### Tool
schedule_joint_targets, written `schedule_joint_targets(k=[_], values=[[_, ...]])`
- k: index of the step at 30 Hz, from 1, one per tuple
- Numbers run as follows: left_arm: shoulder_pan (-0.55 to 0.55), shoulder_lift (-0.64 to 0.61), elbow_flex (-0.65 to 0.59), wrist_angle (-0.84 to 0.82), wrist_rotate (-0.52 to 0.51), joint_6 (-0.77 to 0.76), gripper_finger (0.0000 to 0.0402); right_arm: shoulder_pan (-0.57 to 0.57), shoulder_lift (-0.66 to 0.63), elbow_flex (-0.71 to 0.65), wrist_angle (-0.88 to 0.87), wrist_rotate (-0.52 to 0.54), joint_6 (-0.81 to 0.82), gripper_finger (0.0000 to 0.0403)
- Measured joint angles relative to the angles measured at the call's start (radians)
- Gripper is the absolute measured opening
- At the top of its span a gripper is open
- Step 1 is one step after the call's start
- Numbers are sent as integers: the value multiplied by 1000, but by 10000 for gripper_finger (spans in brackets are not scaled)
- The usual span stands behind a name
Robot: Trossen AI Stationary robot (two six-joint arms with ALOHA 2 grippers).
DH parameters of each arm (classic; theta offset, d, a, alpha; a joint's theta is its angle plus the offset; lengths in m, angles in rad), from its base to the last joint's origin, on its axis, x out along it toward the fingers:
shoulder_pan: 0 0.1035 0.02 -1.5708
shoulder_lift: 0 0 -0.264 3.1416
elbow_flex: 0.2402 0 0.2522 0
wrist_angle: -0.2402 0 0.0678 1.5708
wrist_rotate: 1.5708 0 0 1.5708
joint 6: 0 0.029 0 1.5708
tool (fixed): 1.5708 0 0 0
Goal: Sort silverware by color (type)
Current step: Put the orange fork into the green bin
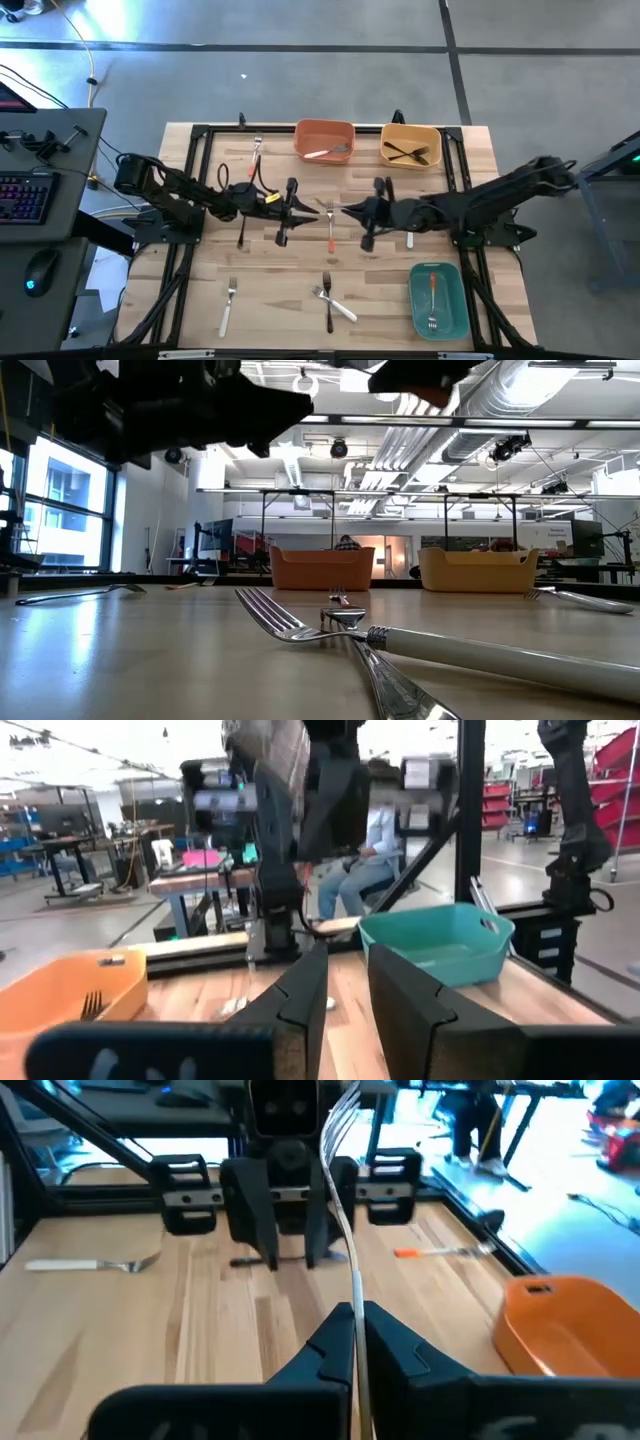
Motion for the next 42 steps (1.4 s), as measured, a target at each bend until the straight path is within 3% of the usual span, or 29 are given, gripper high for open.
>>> schedule_joint_targets(k=[5,11,16,19,25,28,32,36,42], values=[[-1,0,-49,-6,-2,-3,42,70,-124,0,-259,49,182,0],[-3,0,-107,1,-3,-27,15,166,-230,0,-646,31,623,0],[-4,0,-138,28,-14,-33,2,299,-254,7,-800,-65,970,0],[-5,0,-152,56,-22,-34,1,395,-244,27,-862,-65,1161,0],[-21,0,-153,56,-22,-56,1,584,-162,38,-983,-60,1658,0],[-29,0,-153,56,-23,-50,1,664,-97,38,-986,-100,1816,0],[-30,0,-153,56,-39,-40,1,746,-6,113,-1060,-172,1942,0],[-30,0,-153,55,-52,-33,1,806,107,291,-1257,-234,2030,0],[-30,0,-153,54,-52,-25,1,814,249,479,-1437,-323,2062,0]])
